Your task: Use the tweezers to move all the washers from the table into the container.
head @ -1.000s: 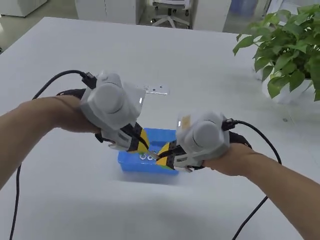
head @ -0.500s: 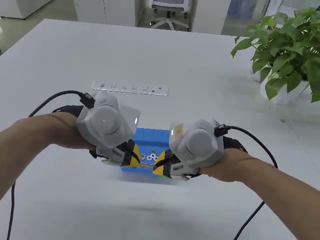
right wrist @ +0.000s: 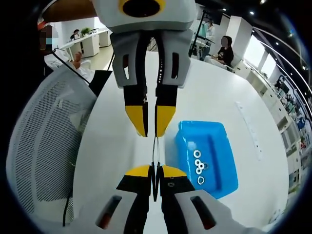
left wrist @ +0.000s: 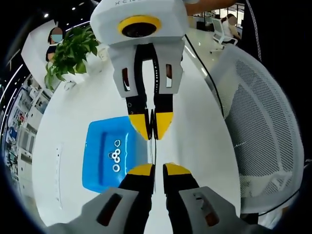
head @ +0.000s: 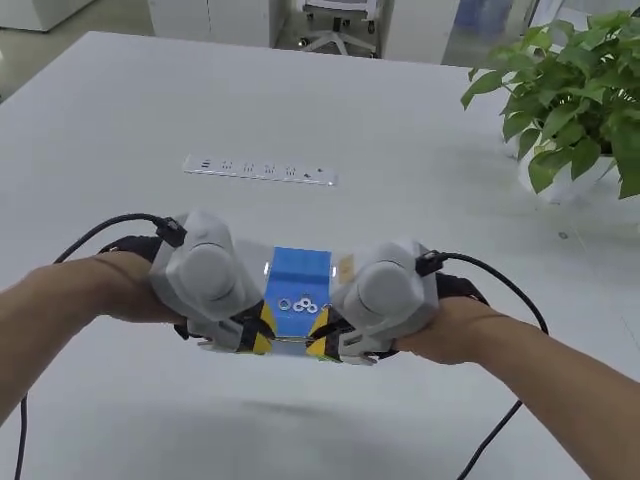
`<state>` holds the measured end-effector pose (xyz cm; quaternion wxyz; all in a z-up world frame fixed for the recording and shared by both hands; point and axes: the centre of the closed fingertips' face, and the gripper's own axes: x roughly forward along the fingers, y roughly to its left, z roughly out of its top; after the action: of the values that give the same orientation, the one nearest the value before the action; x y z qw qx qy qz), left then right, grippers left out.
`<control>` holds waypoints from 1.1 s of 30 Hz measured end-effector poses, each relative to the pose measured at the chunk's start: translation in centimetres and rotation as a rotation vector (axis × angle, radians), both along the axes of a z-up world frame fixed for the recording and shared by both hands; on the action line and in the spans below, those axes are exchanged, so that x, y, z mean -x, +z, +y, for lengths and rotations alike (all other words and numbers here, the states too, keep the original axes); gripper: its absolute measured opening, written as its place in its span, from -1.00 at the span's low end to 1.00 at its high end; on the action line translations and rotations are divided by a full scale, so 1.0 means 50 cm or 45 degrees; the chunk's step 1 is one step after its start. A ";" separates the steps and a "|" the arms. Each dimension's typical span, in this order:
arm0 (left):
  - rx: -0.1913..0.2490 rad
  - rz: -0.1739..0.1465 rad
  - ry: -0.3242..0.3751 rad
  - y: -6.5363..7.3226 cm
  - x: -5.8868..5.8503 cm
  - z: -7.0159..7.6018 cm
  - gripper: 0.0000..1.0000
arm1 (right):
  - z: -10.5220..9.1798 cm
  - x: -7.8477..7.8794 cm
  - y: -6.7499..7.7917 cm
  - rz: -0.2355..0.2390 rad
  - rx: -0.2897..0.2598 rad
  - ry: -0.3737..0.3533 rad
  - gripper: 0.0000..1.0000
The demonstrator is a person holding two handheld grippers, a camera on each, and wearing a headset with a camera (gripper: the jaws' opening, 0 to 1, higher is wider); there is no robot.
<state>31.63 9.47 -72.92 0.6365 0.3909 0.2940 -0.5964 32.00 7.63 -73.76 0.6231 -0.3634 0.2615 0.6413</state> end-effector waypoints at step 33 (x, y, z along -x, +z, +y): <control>-0.038 0.019 0.035 -0.075 0.043 0.000 -0.86 | -0.002 0.051 -0.050 0.061 -0.002 -0.009 -0.85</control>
<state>29.47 9.47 -76.65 0.6364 0.3919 0.3130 -0.5861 29.43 7.53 -76.25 0.6193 -0.3464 0.2771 0.6478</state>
